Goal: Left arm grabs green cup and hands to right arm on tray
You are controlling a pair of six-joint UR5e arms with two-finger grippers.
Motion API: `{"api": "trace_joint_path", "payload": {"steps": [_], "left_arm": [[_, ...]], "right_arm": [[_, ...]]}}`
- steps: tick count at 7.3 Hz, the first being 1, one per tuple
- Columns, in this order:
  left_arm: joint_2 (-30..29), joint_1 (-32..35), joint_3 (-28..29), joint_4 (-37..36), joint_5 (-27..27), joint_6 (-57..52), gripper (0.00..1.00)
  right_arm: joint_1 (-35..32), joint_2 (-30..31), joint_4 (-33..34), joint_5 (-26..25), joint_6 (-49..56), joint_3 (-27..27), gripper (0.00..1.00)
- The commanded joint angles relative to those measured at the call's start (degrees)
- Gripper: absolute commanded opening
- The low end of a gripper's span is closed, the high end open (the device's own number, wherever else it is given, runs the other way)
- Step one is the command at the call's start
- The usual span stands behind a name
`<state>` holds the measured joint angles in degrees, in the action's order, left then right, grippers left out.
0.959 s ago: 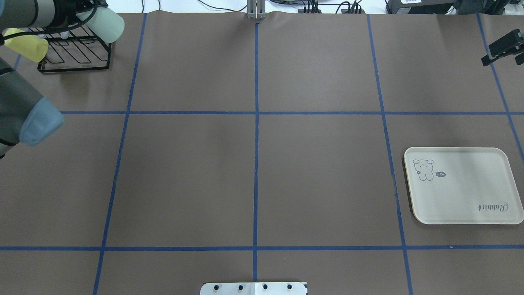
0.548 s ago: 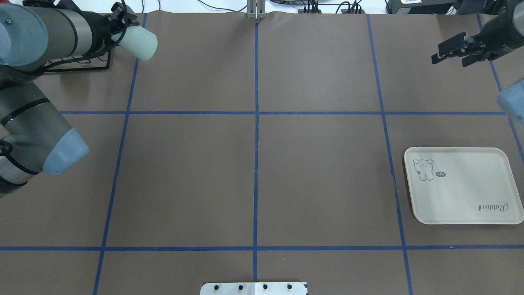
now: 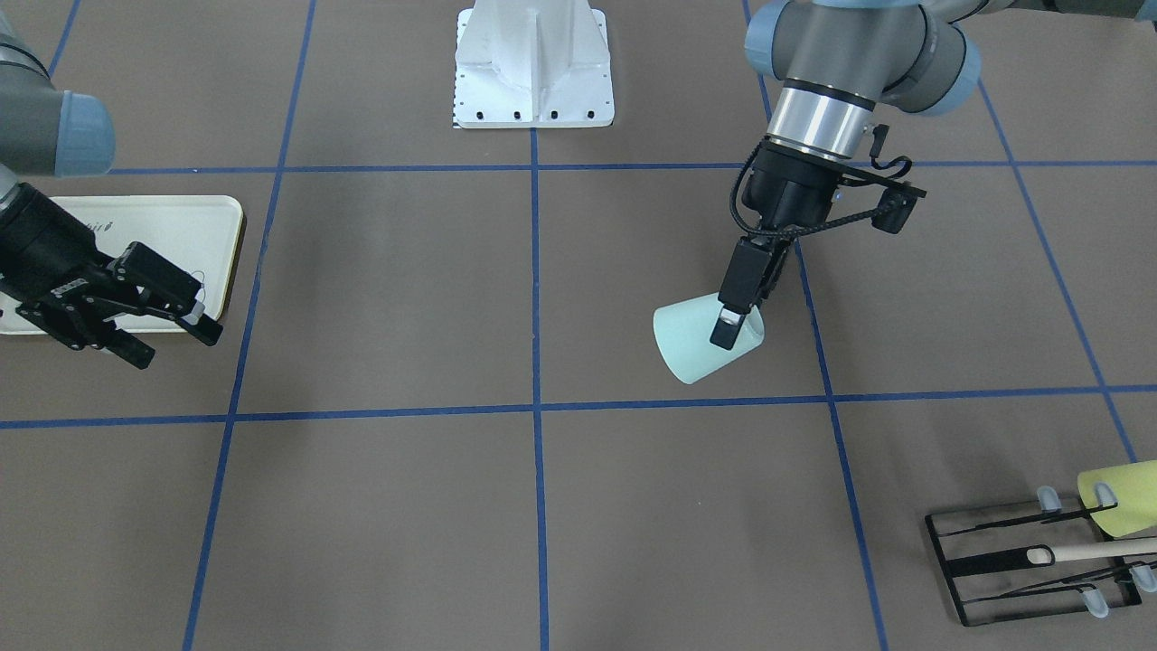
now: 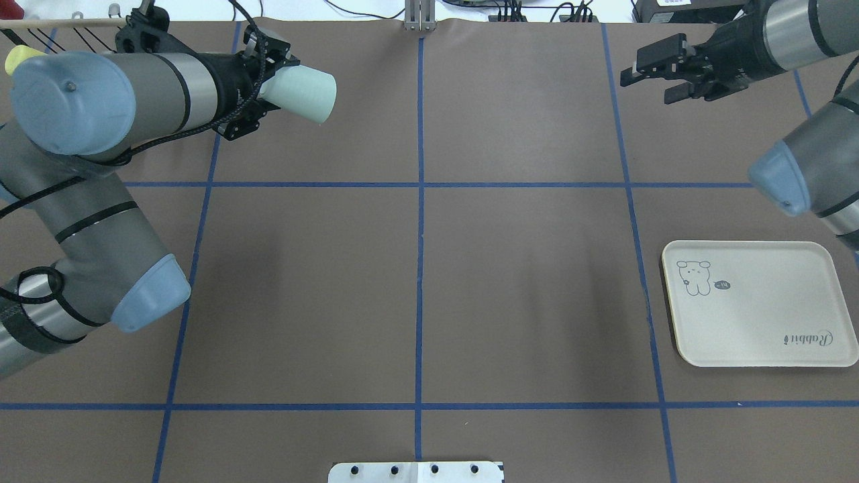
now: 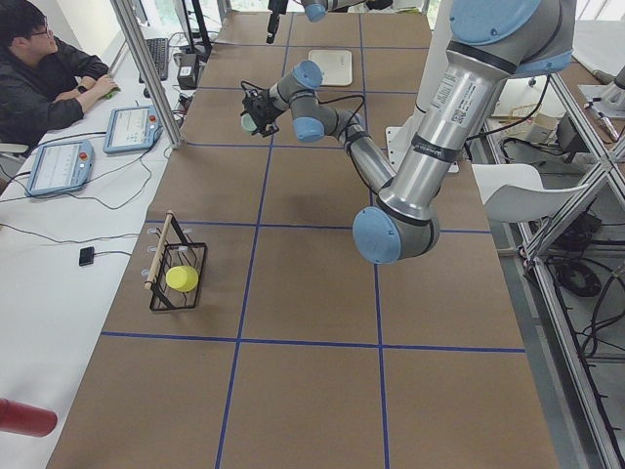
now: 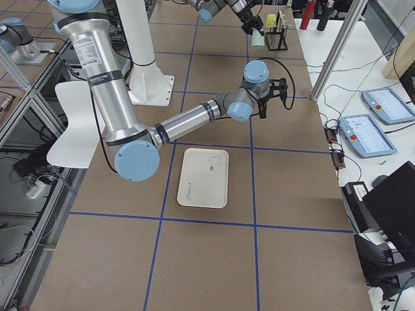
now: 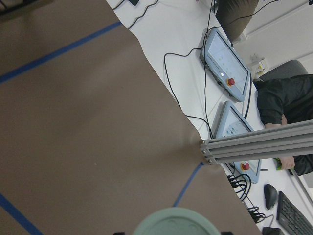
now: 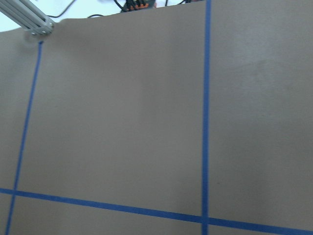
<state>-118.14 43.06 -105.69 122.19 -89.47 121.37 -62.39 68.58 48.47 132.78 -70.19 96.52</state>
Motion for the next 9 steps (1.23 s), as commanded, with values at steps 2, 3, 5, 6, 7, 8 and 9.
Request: {"api": "trace_joint_path", "payload": {"steps": [2,3,5,6,7,8,9], "left_arm": [[-0.24,-0.87,-0.57,10.94,-0.18,17.27,0.34],[-0.33,-1.04,-0.83,13.06,-0.18,21.84,0.34],[-0.24,-2.97,-2.32,15.35,-0.18,29.33,0.34],[-0.33,-3.24,-3.72,16.06,-0.26,30.32,0.35],[-0.42,-3.42,-4.08,16.76,-4.44,30.33,0.35],[-0.51,-3.42,-3.91,17.38,-10.40,30.33,0.35],[-1.03,-3.51,-3.91,18.51,-11.50,30.41,0.35]], "right_arm": [[6.64,-3.63,-16.23,-6.44,-19.93,0.08,0.99],[9.80,-3.63,-22.83,-11.01,-25.29,0.07,0.99],[13.17,-3.54,-30.86,-14.48,-28.77,-0.01,0.99],[13.44,-3.54,-32.80,-14.31,-28.77,-0.01,0.98],[13.79,-3.63,-33.17,-13.87,-28.86,0.25,0.98],[14.40,-3.80,-33.96,-12.82,-28.86,0.51,0.98],[14.40,-4.07,-34.23,-9.77,-28.86,0.60,0.98]]}}
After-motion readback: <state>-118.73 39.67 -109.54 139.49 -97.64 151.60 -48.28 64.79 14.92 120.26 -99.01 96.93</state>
